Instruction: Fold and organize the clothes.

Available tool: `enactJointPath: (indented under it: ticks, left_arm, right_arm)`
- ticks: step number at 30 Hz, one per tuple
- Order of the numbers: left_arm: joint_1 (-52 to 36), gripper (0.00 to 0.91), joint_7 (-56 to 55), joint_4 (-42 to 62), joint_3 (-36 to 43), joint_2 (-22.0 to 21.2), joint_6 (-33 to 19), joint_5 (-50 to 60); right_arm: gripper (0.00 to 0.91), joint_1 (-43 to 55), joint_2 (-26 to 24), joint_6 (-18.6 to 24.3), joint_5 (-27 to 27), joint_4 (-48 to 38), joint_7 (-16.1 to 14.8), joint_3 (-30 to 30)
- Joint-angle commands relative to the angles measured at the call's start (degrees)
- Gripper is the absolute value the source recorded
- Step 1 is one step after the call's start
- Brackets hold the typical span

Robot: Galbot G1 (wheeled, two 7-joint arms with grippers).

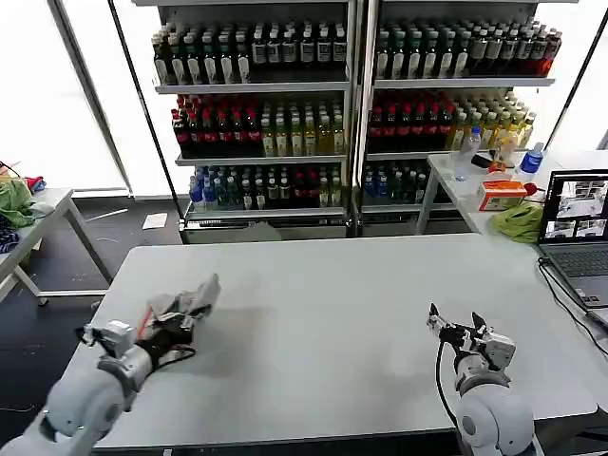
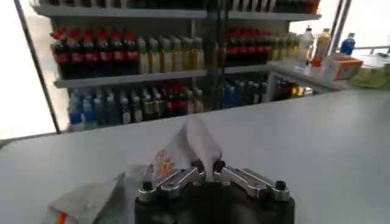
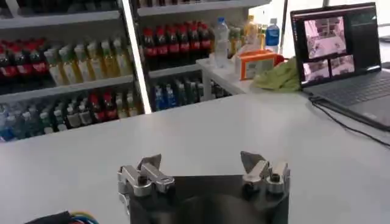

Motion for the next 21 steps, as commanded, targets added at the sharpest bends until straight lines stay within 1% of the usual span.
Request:
enactJointPath:
  ticks: [1, 6, 11, 12, 13, 14, 15, 19, 21]
  left_arm:
    - [-13.67, 0.000, -2.03, 6.42, 19.74, -9.52, -0.73, 2.86]
    - [-14.75, 0.000, -2.48, 6.96, 19.98, -10.82, -1.00, 1.91]
    - [-17.51, 0.000, -4.00, 7.55, 21.16, -13.90, -1.49, -0.32]
    - [-17.94, 0.010, -4.12, 7.97, 21.49, -14.20, -1.51, -0.35]
    - [-18.41, 0.040, -4.13, 8.54, 21.77, -14.90, -1.54, -0.26]
    - [-18.78, 0.695, -4.33, 9.17, 22.05, -15.64, -1.54, -0.16]
    - [-19.11, 0.907, -4.53, 9.71, 22.28, -16.11, -1.57, -0.16]
    - [-19.90, 0.907, -4.73, 11.40, 22.50, -17.66, -2.93, -2.12]
    - [-20.13, 0.907, -4.03, 11.50, 22.70, -18.06, -4.55, -3.71]
  right_arm:
    - [0.907, -0.84, 0.32, -0.05, -1.70, 0.37, 0.10, -0.04]
    - [0.907, -0.25, 0.55, -0.04, -2.11, 0.44, 0.11, -0.68]
    - [0.907, 0.57, 0.48, -0.05, -2.27, 0.16, 0.15, -1.46]
    - [0.907, 0.72, 0.39, -0.06, -2.28, 0.08, 0.16, -1.53]
    - [0.907, 0.81, 0.33, -0.06, -2.26, 0.01, 0.14, -1.55]
    - [0.907, 0.83, 0.28, -0.06, -2.26, -0.01, 0.11, -1.55]
    - [0.907, 0.80, 0.16, -0.06, -2.22, -0.09, -0.03, -1.55]
    - [0.907, 0.89, -0.03, -0.03, -2.21, -0.83, -0.15, -1.58]
    - [0.907, 1.09, 0.01, -0.01, -2.23, -1.14, -0.36, -1.71]
